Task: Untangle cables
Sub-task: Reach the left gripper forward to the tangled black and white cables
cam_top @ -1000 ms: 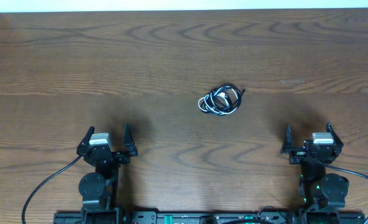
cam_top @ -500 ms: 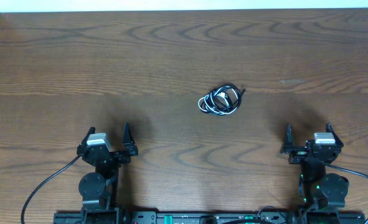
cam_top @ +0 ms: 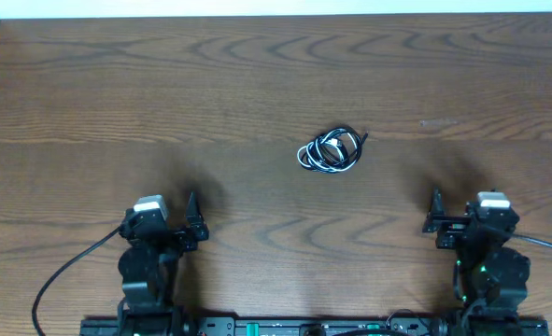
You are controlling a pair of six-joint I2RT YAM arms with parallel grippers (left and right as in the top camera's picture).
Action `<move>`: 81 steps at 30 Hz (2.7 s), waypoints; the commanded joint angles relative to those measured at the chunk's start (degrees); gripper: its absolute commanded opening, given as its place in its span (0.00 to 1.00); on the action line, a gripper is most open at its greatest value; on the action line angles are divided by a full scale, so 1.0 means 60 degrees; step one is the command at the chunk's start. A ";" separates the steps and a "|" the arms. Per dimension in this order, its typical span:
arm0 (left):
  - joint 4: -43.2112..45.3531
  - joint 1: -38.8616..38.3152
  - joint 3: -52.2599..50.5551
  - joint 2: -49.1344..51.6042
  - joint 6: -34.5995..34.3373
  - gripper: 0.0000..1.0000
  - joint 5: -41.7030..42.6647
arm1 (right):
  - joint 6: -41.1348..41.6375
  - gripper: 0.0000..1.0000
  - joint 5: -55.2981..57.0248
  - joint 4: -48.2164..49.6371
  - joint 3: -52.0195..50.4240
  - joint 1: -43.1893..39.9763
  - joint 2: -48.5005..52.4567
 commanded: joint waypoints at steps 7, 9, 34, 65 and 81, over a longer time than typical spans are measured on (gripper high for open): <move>-0.1184 0.0047 0.2721 0.3202 -0.0368 0.98 0.0492 | 0.0790 0.99 0.0102 -0.1188 0.2408 0.0080 0.2626; -0.1723 0.0047 0.3406 0.3996 -0.0372 0.98 0.0510 | 0.0984 0.99 -0.0025 -0.1701 0.2954 0.0080 0.3238; -0.6728 0.0051 0.8291 0.8462 -0.0947 0.98 0.2433 | 0.1115 0.99 -0.1402 -0.5595 0.7195 0.0080 0.7781; -0.3253 -0.3989 1.1679 1.5202 -0.2018 0.96 0.1300 | 0.1118 0.99 -0.1545 -0.5563 0.7195 0.0080 0.7792; -0.1829 -0.5880 1.1675 1.7402 -0.3045 0.85 0.1290 | 0.1118 0.99 -0.1548 -0.5566 0.7195 0.0080 0.7792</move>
